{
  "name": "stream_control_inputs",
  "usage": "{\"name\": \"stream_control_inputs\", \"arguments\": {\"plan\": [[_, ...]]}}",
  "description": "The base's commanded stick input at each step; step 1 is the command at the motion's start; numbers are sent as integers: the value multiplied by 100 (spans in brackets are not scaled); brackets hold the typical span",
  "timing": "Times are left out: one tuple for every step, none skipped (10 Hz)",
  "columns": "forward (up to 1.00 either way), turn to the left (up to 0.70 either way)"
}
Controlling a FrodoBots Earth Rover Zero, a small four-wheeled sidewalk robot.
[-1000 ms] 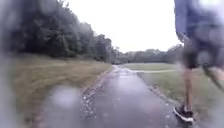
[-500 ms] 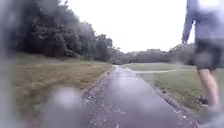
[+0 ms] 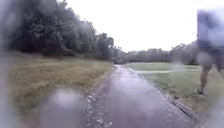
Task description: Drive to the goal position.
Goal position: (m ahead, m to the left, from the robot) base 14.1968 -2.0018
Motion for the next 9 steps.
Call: {"name": "stream_control_inputs", "arguments": {"plan": [[85, -14], [85, -29], [85, -30], [85, -22], [85, -9], [85, 0], [85, 0], [85, 0], [85, 0]]}}
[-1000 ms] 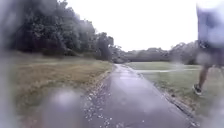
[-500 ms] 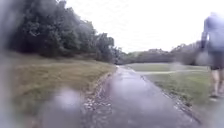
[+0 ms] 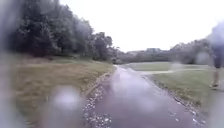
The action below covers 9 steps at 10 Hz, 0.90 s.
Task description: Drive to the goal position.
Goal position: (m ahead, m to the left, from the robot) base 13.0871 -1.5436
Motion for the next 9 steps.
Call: {"name": "stream_control_inputs", "arguments": {"plan": [[85, 0], [85, 0], [85, 0], [85, 0], [85, 0], [85, 0], [85, 0], [85, 0], [85, 0]]}}
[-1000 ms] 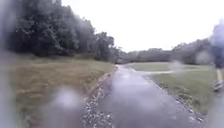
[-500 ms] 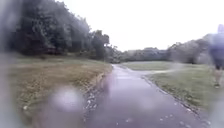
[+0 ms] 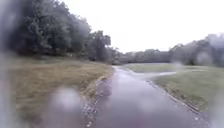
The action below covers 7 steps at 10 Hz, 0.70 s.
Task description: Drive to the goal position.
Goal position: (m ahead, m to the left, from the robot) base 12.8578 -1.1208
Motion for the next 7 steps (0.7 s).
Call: {"name": "stream_control_inputs", "arguments": {"plan": [[85, 0], [85, 0], [85, 0], [85, 0], [85, 0], [85, 0], [85, -3]]}}
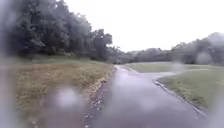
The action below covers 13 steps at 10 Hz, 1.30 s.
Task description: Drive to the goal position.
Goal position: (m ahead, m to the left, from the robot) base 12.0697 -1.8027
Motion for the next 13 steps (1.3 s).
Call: {"name": "stream_control_inputs", "arguments": {"plan": [[85, -24], [85, -34], [85, -34], [85, -34], [85, -34], [85, -34], [85, -34], [85, -20], [85, 0], [85, 0], [85, 0], [85, 0], [85, 0]]}}
